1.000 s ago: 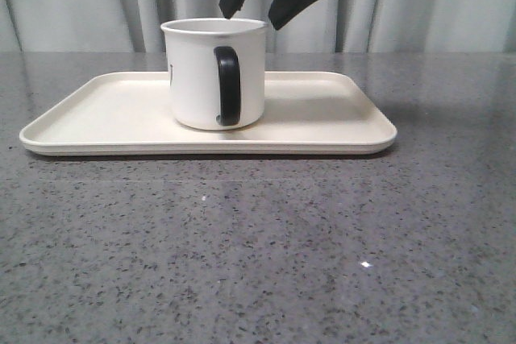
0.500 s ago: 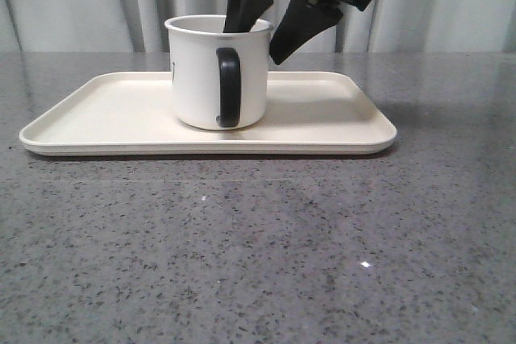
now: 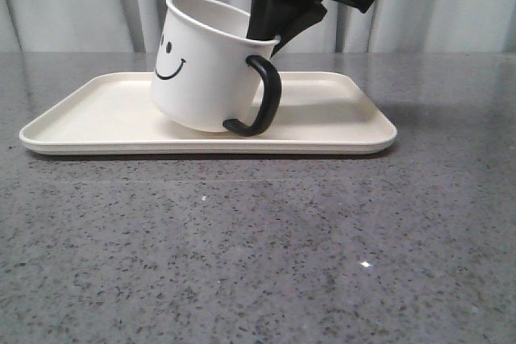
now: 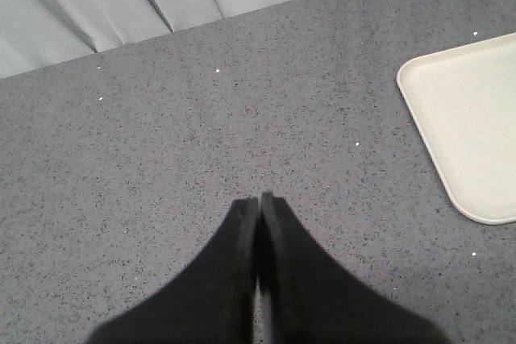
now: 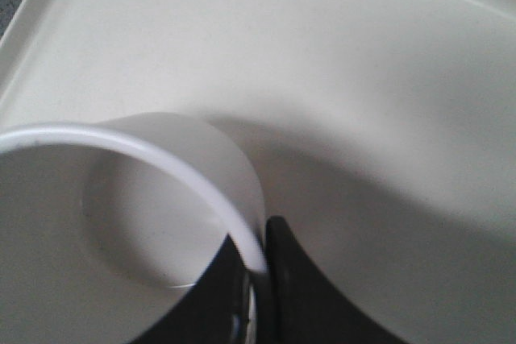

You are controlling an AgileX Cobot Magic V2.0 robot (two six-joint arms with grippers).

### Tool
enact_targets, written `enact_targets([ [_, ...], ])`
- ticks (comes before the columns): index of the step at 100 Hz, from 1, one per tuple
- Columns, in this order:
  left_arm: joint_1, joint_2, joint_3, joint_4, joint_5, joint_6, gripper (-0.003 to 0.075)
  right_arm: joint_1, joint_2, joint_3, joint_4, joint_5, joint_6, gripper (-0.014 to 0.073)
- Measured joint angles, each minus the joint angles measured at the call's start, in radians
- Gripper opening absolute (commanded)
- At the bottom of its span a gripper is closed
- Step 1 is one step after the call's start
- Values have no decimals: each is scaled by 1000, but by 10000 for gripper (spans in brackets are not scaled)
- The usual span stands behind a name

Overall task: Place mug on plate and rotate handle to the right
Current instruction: 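Grip the rim with the right gripper, lift and turn the mug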

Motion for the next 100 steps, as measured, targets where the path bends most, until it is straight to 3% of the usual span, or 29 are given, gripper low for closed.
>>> enact_targets([
  [22, 0, 0, 0, 0, 0, 0, -20, 0, -5, -39, -4, 16, -94, -112],
  [49, 0, 0, 0, 0, 0, 0, -20, -26, -19, -311, -8, 156, -277, -112],
  [70, 0, 0, 0, 0, 0, 0, -20, -42, -25, -445, -63, 274, -486, -113],
  [100, 0, 0, 0, 0, 0, 0, -20, -34, -5, -457, -70, 394, -785, -113],
])
